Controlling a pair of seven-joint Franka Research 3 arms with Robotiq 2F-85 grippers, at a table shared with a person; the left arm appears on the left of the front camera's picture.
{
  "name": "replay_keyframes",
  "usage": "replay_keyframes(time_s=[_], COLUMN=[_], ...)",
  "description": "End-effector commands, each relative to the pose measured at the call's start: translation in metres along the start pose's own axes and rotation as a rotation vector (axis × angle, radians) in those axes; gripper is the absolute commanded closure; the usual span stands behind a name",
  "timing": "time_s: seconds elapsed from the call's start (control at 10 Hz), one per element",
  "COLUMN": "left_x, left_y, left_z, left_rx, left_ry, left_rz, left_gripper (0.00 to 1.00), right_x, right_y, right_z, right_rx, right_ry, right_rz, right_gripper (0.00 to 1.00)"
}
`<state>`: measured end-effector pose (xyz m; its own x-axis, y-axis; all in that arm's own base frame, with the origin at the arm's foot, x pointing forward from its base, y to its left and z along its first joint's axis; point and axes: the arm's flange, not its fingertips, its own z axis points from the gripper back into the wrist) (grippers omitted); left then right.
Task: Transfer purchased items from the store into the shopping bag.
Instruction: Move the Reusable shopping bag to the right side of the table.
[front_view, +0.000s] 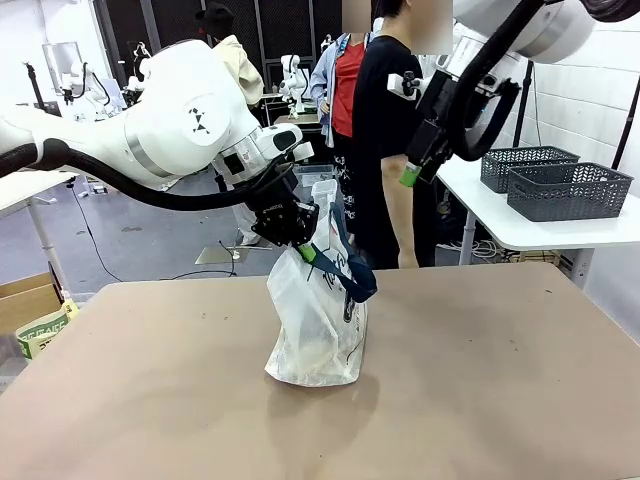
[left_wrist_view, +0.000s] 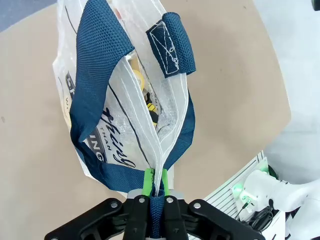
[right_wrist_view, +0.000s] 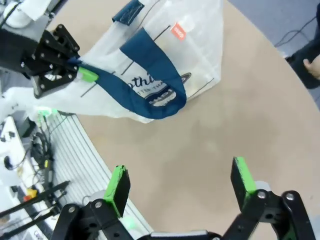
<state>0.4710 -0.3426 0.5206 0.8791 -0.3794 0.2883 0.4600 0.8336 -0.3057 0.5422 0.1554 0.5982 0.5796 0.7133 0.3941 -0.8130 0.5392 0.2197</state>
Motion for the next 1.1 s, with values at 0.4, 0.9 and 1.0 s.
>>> replay_keyframes(time_s=[0.4,0.9,1.0], left_x=[0.0,0.0,0.0], left_y=[0.0,0.0,0.0], left_z=[0.0,0.0,0.0], left_rx=[0.0,0.0,0.0], left_ry=[0.001,0.001,0.001], left_rz=[-0.003,-0.003,-0.003], left_gripper=[1.0,1.0,1.0], right_x=[0.0,-0.013,-0.023], right_y=[0.0,-0.008,-0.016], right_z=[0.0,0.001,0.001], right_rx=[0.0,0.085,0.122], right_ry=[0.0,-0.151,-0.167], right_rz=[0.0,0.271,0.354], right_gripper=[0.0,0.0,0.0])
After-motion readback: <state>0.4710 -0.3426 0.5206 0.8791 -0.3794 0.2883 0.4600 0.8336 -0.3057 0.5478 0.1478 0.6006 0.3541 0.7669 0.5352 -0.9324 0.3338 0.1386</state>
